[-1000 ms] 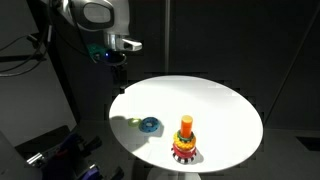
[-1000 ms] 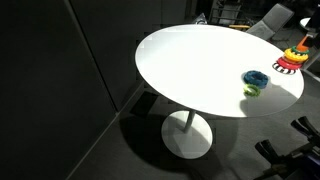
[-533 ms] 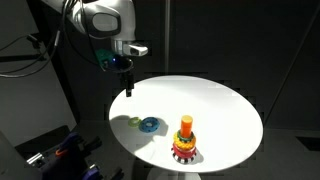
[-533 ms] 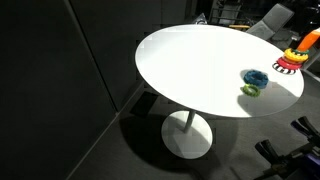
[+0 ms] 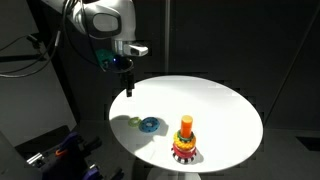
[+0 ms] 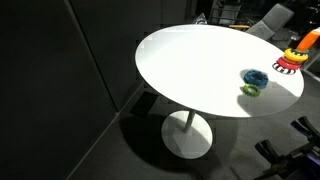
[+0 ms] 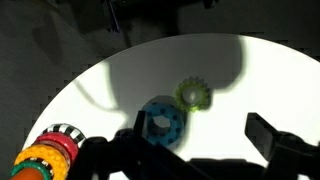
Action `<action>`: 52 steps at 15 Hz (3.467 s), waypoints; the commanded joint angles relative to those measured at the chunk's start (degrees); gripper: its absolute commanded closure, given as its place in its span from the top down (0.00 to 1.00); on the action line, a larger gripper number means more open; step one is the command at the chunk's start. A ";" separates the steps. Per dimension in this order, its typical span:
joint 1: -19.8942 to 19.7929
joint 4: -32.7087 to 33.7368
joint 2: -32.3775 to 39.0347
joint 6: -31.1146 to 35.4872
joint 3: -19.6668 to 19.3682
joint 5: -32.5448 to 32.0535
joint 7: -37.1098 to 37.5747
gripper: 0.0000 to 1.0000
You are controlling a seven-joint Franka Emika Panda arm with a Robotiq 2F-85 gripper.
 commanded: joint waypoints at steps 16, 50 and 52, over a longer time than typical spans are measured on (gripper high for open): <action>2.30 -2.21 16.31 19.93 -0.68 -3.51 6.10 1.00; 10.06 -1.13 32.69 41.40 -4.70 -0.51 9.08 1.00; 10.23 -1.03 32.96 41.29 -4.96 -0.65 9.20 1.00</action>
